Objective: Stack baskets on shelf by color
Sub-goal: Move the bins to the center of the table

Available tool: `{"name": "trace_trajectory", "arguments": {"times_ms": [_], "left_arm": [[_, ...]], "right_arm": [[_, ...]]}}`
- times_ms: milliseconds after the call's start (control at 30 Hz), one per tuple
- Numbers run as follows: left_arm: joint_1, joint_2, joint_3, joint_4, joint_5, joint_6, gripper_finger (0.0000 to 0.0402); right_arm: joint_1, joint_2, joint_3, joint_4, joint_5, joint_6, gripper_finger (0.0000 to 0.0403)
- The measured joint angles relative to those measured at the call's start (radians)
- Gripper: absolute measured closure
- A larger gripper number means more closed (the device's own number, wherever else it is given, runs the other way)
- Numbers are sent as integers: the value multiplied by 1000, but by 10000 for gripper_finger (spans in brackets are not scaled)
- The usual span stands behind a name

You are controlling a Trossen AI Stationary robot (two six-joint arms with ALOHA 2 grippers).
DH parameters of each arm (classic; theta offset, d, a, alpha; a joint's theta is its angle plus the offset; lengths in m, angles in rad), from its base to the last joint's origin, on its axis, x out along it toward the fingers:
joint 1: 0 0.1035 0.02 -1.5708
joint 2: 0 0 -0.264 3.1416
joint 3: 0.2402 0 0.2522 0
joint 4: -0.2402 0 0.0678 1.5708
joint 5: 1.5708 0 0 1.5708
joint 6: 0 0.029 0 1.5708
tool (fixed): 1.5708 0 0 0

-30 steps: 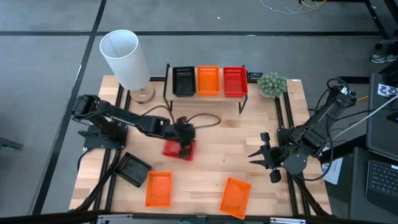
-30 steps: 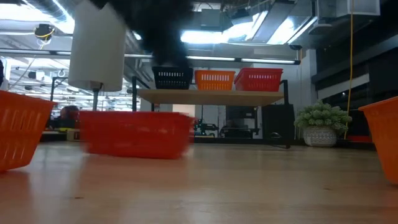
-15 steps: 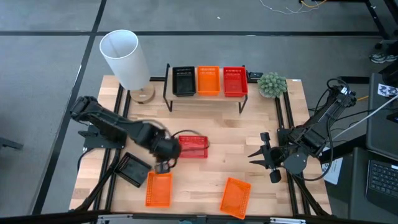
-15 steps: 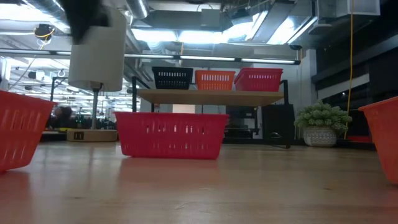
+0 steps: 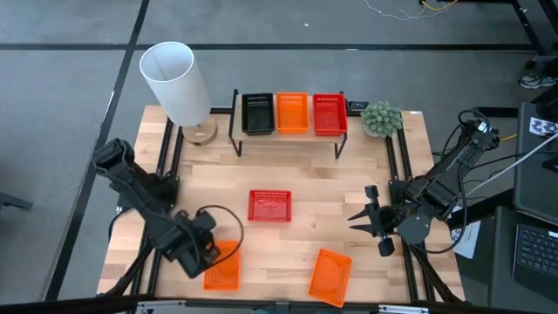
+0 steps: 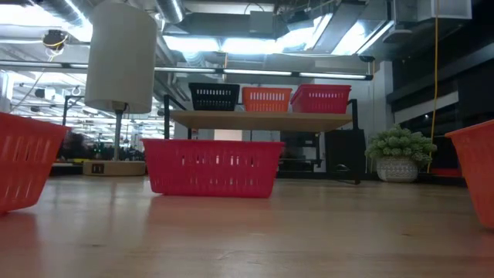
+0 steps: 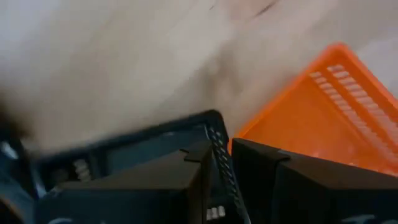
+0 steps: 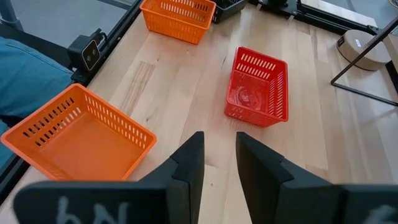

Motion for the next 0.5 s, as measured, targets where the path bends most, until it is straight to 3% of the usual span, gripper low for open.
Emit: {"name": "trace_trajectory", "arguments": {"times_ms": [133,200,333,500], "left_arm": [[-59,0,-67,1,11,-295,347],[-69,0,-105,21,85,-404,347],[-30,0,-183,172,163,-366,347],[49,0,-256,261,58,-296,347]], "right_arm": [[0,0,0,0,0,0,312],[0,0,0,0,0,0,311],[0,0,0,0,0,0,311],[0,0,0,0,0,-1,311]]}}
